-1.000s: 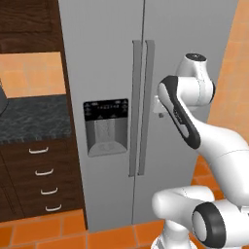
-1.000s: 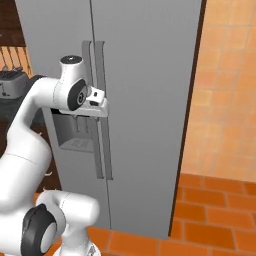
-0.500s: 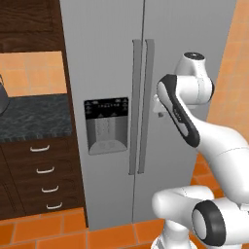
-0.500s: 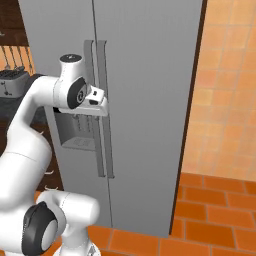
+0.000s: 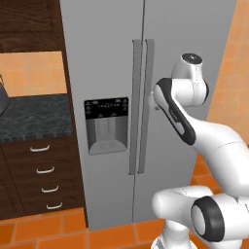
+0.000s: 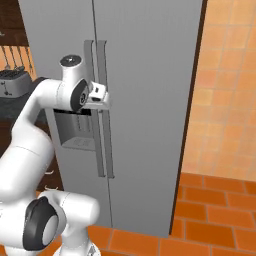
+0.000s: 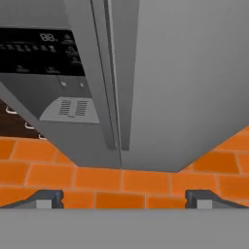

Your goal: Take the strawberry from the fridge and place it on top of the pancake, located on the dining counter.

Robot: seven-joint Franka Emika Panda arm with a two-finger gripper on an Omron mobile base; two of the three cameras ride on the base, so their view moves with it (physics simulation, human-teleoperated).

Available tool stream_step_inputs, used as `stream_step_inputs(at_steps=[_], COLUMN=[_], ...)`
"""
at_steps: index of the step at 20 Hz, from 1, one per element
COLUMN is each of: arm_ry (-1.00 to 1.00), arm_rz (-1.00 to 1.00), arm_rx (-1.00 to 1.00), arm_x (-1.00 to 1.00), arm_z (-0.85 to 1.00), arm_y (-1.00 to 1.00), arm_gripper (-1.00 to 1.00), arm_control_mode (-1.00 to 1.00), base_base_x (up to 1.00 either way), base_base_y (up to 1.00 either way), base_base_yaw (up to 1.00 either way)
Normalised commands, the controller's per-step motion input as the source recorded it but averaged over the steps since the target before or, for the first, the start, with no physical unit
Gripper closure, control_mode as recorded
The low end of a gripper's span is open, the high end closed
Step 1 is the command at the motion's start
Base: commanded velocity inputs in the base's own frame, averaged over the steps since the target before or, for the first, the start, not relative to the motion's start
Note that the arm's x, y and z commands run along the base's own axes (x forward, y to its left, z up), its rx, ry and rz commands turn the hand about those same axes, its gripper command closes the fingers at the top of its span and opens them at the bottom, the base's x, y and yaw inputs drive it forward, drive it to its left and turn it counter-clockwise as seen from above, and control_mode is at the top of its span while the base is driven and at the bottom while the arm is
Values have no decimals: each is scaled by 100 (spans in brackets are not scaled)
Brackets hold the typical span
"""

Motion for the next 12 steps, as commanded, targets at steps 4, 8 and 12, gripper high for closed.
stream_step_inputs(at_steps=[4, 8, 12], arm_ry=[-20, -9, -12], arm_rz=[-1, -1, -4], arm_rx=[0, 0, 0], arm_x=[55, 61, 46], arm_z=[-1, -3, -2], arm_y=[0, 0, 1], arm_gripper=[-100, -100, -100], arm_control_mode=[-100, -100, -100], base_base_x=[0, 0, 0], base_base_y=[0, 0, 0], base_base_yaw=[0, 0, 0])
